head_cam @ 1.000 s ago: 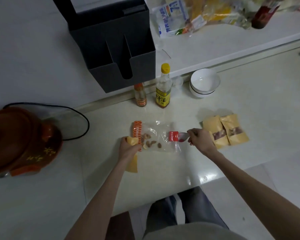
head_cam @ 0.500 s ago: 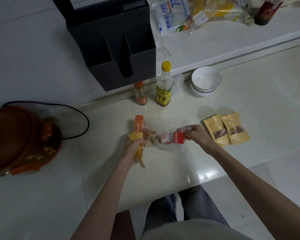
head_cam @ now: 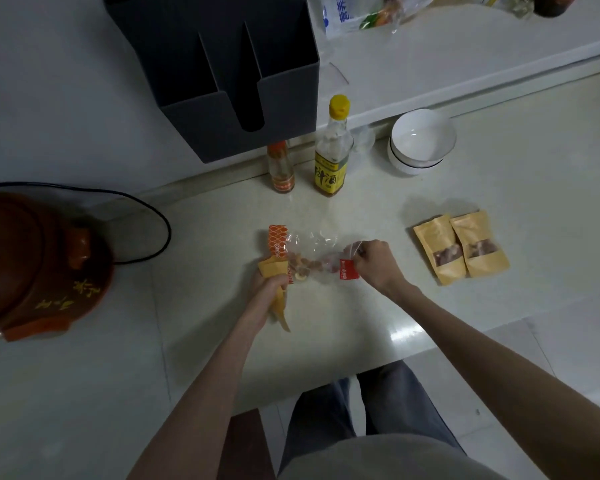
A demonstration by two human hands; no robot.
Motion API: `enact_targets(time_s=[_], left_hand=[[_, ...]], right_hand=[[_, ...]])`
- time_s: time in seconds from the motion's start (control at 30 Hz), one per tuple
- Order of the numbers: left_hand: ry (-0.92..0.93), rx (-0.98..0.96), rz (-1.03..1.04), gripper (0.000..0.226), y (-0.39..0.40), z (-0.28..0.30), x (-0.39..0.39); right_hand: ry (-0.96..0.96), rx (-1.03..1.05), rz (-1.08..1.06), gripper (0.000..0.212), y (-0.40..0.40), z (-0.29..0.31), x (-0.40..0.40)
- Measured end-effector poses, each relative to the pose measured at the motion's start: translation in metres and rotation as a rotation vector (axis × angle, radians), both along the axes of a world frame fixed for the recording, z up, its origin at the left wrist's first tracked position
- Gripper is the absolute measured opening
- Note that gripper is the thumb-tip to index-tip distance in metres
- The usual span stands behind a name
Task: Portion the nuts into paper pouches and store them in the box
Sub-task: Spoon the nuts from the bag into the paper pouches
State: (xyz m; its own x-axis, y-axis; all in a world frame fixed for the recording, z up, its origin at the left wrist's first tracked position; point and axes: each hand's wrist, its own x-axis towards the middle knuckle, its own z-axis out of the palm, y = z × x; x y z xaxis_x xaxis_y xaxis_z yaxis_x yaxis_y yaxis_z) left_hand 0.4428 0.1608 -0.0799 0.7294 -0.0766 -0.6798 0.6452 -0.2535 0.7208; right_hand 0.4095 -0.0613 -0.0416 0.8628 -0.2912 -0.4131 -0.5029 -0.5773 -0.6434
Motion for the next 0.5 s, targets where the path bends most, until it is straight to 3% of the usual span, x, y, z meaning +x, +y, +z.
enact_targets(time_s=[0.2,0.3,0.4,0.5], left_hand=[[0.077,-0.006,0.040,0.025,-0.001,-0.005,0.009],[0.128,-0.024,0.066,0.004,0.001,-0.008,0.009],[0.169,-0.059,0.088,0.023,0.005,-0.014,0.009],[0.165,-0.119,0.104,0.004,0.008,-0.014,0.009]], right_hand=[[0.024,-0.013,0.054,0.030,0.014,-0.012,0.020],[-0.005,-0.084,0.137,0.037,0.022,-0.011,0.030],[-0.003,-0.096,0.174,0.042,0.026,-0.012,0.038],[0.013,-0.066,0.149,0.043,0.028,-0.018,0.040]])
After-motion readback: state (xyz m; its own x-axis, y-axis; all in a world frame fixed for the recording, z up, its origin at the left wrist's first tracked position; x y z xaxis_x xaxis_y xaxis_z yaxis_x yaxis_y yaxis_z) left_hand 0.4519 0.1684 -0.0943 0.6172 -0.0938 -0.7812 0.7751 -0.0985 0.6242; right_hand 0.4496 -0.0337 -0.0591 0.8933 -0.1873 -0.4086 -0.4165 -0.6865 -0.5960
